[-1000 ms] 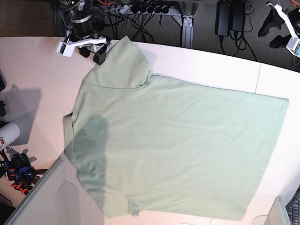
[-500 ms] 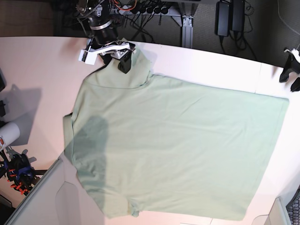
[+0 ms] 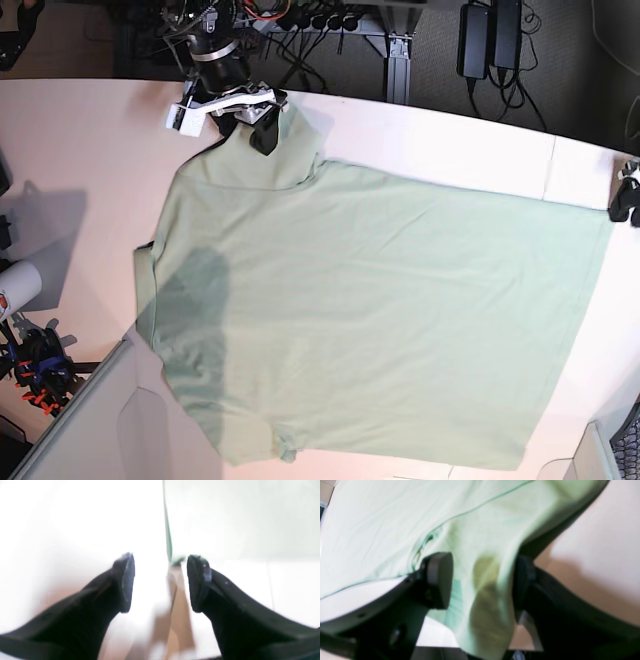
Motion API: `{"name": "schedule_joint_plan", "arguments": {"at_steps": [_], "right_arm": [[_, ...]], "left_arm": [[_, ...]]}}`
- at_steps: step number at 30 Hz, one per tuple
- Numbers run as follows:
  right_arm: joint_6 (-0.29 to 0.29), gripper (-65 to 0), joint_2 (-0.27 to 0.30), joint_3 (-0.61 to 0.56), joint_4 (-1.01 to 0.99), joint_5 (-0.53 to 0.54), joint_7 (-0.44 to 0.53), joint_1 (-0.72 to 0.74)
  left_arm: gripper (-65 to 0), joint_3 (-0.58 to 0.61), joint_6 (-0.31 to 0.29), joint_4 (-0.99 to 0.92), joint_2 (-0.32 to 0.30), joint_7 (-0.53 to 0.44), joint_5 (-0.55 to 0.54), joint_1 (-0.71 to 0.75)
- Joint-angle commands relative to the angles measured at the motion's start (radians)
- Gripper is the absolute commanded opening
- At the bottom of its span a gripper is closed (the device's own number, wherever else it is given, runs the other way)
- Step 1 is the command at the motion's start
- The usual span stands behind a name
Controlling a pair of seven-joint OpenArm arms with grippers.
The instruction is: Fold the T-shirt properly
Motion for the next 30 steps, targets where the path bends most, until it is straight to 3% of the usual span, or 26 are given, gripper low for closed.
{"name": "schedule_joint_plan", "arguments": {"at_steps": [1,17,20,22,25,27,30], "right_arm": [[-0.015,-28.5,0.000,0.000,0.002,-0.015,-0.044,-0.014],[-0.015,-28.6,0.000,0.000,0.002,-0.014,-0.044,-0.036],[-0.015,-28.9,0.000,0.000,0.003,-0.014,-0.044,-0.036],[-0.015,-33.3,0.000,0.000,0.003,-0.006,-0.044,-0.035],[-0.015,-50.9,-0.002,0.000,0.003,0.000,-0.043,-0.035],[-0.015,-65.0,-0.002,0.000,0.003,0.000,-0.043,-0.035],[-0.015,-65.0,-0.002,0.004,0.005,-0.014,-0.046,-0.036]], "left_arm": [[-28.6,0.008,-0.008,-0.005,-0.012,-0.011,-0.013,-0.016],[-29.2,0.128,-0.034,-0.076,0.080,0.070,0.000,-0.071],[-35.7,0.128,-0.035,-0.076,0.080,0.071,0.009,-0.060],[-48.0,0.128,-0.046,-0.076,0.080,0.070,0.014,-0.055],[-64.3,0.128,-0.092,-0.076,0.080,0.065,0.020,-0.049],[-65.0,0.127,-0.113,-0.076,0.079,0.065,0.063,-0.049],[-65.0,0.127,-0.118,-0.076,0.079,0.066,0.079,-0.049]]}}
